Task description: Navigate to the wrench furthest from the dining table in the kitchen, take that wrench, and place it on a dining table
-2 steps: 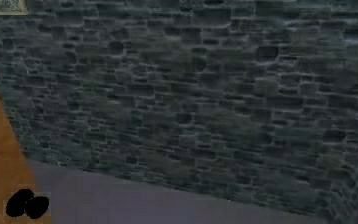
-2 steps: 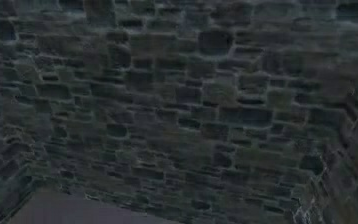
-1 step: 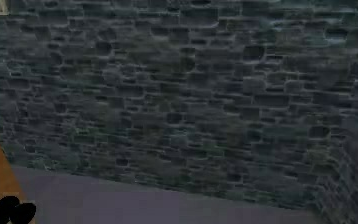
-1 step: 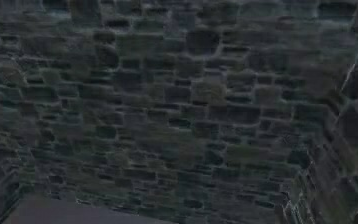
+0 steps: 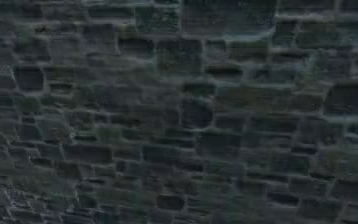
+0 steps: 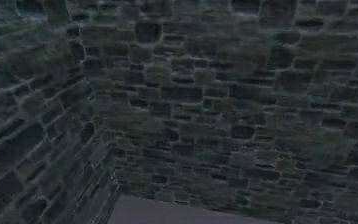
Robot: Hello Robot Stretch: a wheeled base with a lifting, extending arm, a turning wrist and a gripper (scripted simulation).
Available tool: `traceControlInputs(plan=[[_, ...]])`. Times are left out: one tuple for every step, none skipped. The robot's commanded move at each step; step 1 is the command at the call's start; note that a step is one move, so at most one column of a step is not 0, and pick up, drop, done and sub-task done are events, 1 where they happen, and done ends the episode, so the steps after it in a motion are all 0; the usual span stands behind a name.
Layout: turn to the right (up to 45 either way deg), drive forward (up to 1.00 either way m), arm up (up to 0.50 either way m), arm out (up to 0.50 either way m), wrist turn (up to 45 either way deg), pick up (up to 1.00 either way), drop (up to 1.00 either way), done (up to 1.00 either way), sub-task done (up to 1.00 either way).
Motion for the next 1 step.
traceControlInputs(plan=[[-45.0, 0.0, 0.0, 0.0, 0.0, 0.0, 0.0, 0.0, 0.0]])
